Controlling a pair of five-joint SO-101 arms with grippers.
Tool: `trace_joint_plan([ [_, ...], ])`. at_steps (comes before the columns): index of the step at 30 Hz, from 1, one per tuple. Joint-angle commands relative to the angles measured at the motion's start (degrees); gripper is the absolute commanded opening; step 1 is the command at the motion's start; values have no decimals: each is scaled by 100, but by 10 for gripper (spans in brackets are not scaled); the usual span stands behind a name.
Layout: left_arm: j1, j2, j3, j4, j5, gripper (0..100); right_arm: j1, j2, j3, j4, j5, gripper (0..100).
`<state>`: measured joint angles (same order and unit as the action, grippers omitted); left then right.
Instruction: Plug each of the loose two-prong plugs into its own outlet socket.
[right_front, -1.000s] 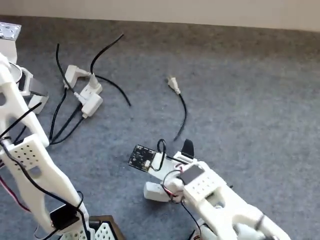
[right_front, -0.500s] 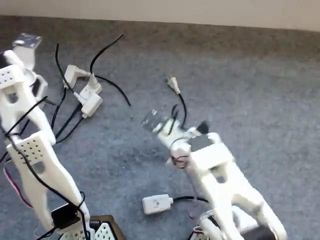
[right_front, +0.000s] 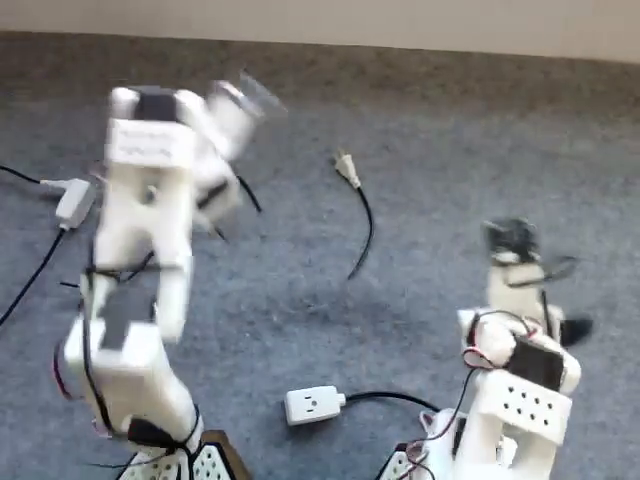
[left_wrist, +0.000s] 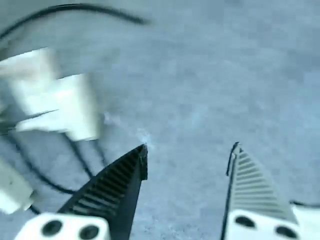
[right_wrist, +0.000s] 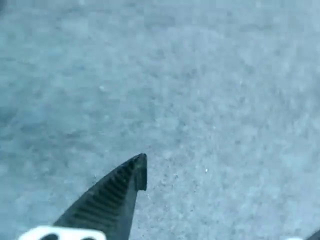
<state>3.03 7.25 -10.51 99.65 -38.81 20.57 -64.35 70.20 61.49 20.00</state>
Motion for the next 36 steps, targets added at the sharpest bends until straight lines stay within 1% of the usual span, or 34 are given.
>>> trace_joint_plan([
  [1, 681, -2097, 2615, -554, -475, 261, 435, -48, 760, -655, -185, 515],
  [3, 875, -2897, 3820, -1055, -774, 261, 435, -127, 1121, -848, -176, 515],
  [7, 1253, -3987, 5921, -2286, -1213, 261, 470, -295, 1543, -1138, -176, 515],
  [8, 1385, -4233, 6316, -2479, -1345, 261, 462, -338, 1587, -1138, -176, 515],
  [10, 1807, -4734, 7002, -2576, -1503, 261, 453, -418, 1613, -1138, -176, 515],
  [13, 2633, -5525, 7653, -2567, -1459, 261, 435, -479, 1648, -1138, -176, 515],
  [16, 3310, -6255, 7732, -2602, -932, 261, 374, -470, 1648, -1138, -176, 515],
  [19, 4048, -6721, 7486, -2567, -422, 261, 127, -462, 1780, -1138, -176, 515],
  [22, 4664, -6659, 7143, -2602, 114, 261, -31, -462, 1886, -1147, -35, 515],
  [25, 4831, -6273, 6949, -2743, 334, 261, -40, -462, 1886, -1147, 62, 515],
  [28, 4752, -5596, 7011, -3209, 343, 261, -40, -462, 1886, -1147, 62, 515],
  [33, 4409, -4259, 7292, -4281, 334, 261, -40, -470, 1895, -1147, 62, 515],
  [36, 4171, -3653, 7222, -4633, 316, 260, -48, -470, 1895, -1147, 79, 515],
])
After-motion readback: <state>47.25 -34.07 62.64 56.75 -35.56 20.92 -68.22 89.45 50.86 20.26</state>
